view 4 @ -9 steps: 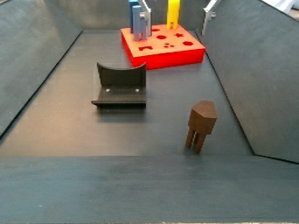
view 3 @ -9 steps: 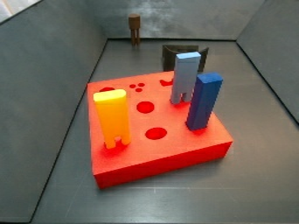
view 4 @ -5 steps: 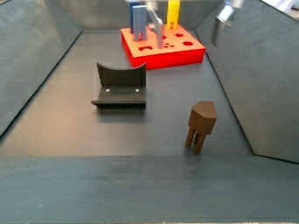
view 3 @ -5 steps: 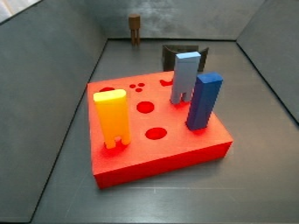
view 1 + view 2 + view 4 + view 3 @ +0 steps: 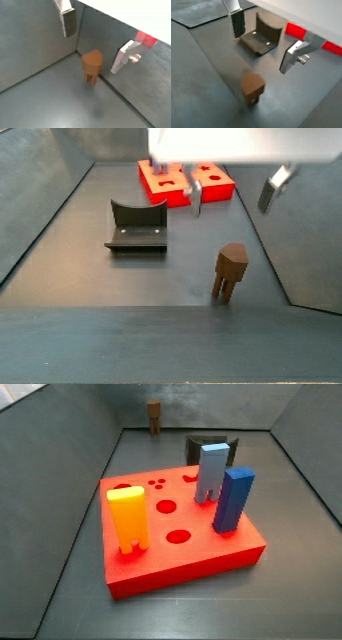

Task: Pick up the 3 prong object. Move up. Move to above the board. Insert the 3 prong object.
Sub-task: Pick up the 3 prong object.

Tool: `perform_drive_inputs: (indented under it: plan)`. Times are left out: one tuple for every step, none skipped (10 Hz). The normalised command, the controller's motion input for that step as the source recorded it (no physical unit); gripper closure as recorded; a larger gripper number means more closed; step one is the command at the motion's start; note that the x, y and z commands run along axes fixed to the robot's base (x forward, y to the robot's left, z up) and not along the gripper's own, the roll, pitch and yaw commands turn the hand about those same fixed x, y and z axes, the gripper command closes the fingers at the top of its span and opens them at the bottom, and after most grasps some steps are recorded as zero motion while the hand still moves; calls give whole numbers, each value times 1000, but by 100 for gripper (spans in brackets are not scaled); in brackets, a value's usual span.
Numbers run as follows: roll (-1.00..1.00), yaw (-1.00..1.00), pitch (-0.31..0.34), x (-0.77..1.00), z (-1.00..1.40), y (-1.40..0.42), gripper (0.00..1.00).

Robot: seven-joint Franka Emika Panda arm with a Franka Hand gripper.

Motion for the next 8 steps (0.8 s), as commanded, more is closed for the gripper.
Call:
perform_drive_inputs:
  plan:
    - [-166, -231, -147, 17, -623, 440, 0]
    - [-111, -274, -179, -11, -674, 363, 0]
    - [-41, -371, -171, -97, -774, 191, 0]
    - [-20, -569, -134, -277, -860, 71, 0]
    - [0, -583, -116, -240, -897, 60, 0]
    - [0, -540, -97, -3, -894, 0, 0]
    - [-9, -377, -81, 57, -837, 114, 0]
    - [-36, -251, -79, 226, -814, 189, 0]
